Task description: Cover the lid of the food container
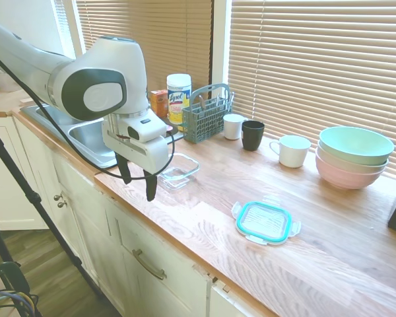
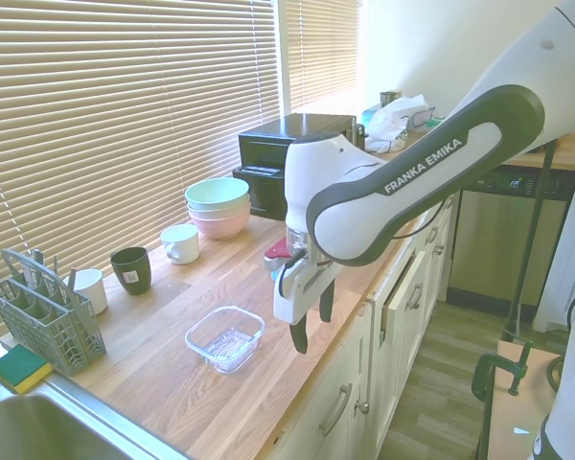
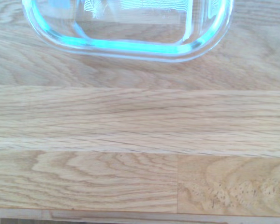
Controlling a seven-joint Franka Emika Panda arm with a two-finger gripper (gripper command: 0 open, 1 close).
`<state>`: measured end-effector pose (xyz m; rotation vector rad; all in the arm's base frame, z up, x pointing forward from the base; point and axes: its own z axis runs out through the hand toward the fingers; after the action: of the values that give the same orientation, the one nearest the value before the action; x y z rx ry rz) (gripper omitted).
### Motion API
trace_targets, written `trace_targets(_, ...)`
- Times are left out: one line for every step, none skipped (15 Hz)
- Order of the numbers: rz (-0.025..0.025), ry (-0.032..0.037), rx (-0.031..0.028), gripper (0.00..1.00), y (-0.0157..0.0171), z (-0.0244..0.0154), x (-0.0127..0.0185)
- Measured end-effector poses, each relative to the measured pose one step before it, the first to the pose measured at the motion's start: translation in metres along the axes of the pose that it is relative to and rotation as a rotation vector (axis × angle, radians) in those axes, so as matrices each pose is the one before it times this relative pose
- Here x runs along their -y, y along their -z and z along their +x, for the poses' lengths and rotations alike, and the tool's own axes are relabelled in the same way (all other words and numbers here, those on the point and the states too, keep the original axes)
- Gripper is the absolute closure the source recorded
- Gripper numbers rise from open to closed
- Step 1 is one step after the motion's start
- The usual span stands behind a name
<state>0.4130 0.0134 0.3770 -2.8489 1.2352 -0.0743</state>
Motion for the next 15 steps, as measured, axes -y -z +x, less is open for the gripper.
trace_targets(-0.00346,-0.00077,0.00355,0.00,-0.00106,0.00026,-0.00015)
trace_targets(-0.00575,-0.00295,0.00655,0.00,-0.00310,0.00153,-0.00017)
trace_targets(-0.00331,-0.00443,0.00476,0.00,-0.00235,0.00382,-0.00039)
trace_targets(0.00059,-0.00455,0.00148,0.00,-0.00041,0.00598,-0.00062)
trace_targets(0.00375,-0.00308,-0.00107,0.00,0.00149,0.00794,-0.00184)
trace_targets(0.00618,-0.00186,-0.00319,0.00,0.00288,0.00950,-0.00252)
trace_targets(0.00627,0.00140,-0.00554,0.00,0.00349,0.01149,-0.00381)
trace_targets(0.00617,0.00031,-0.00713,0.00,0.00464,0.01352,-0.00528)
trace_targets(0.00534,-0.00074,-0.00738,0.00,0.00407,0.01456,-0.00650)
trace_targets(0.00655,-0.00290,-0.00358,0.00,0.00380,0.01771,-0.00879)
trace_targets(0.00383,-0.00338,-0.00148,0.00,0.00471,0.01764,-0.00857)
trace_targets(0.00520,-0.00343,-0.00493,0.00,0.00472,0.01922,-0.00832)
trace_targets(0.00476,-0.00236,-0.00501,0.00,0.00421,0.01921,-0.00781)
trace_targets(0.00270,-0.00005,-0.00382,0.00,0.00235,0.01832,-0.00603)
trace_targets(-0.00144,0.00548,-0.00332,0.00,0.00025,0.01781,-0.00435)
